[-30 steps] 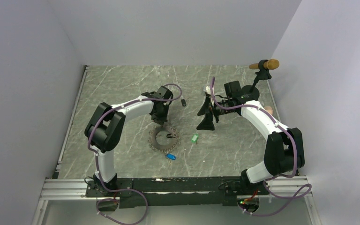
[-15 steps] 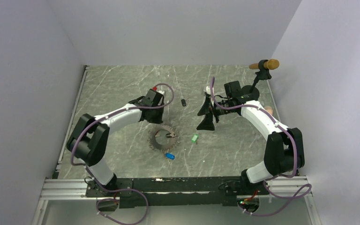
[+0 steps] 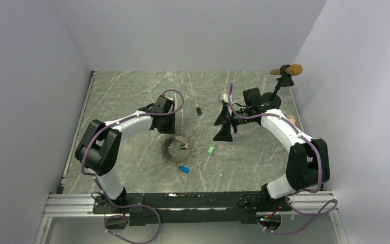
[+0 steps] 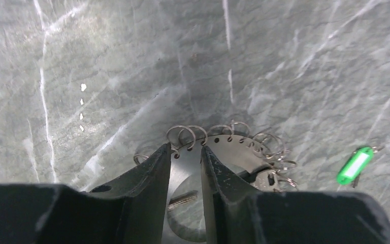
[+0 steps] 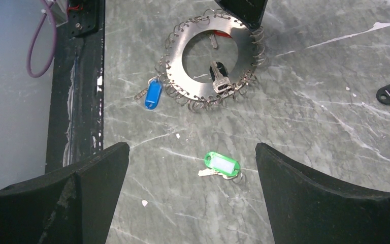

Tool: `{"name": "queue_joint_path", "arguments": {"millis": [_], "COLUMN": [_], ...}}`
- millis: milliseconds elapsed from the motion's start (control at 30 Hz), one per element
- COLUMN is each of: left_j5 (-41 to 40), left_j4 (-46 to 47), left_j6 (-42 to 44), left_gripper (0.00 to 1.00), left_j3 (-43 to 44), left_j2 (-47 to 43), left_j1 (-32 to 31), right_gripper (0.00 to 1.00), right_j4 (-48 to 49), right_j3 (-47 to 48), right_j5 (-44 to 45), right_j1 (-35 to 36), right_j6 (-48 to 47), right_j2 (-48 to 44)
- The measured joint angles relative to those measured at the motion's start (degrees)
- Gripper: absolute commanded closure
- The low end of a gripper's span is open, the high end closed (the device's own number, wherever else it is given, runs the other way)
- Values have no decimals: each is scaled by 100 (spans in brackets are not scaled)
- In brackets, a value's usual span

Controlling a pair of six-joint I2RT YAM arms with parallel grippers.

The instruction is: Put the keys on the keyring

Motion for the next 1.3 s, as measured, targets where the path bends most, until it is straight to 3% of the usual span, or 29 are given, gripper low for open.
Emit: {"name": "queue_joint_path", "arguments": {"millis": [867,1300], "left_j5": [-254,-37], "left_j4": [-354,-249], "left_j6": [-925,-446], "left_gripper": [66,64], "left_j3": [140,101], "left_j2": [350,-17], "left_j1": [-66,-205], "right_gripper": [0,0], "right_j4": [-98,-120], "right_j3": [4,33], "right_j5": [-2,-4], "right_j1": [-4,-15], "right_j6": [-63,-103], "right_j2": [0,0]}}
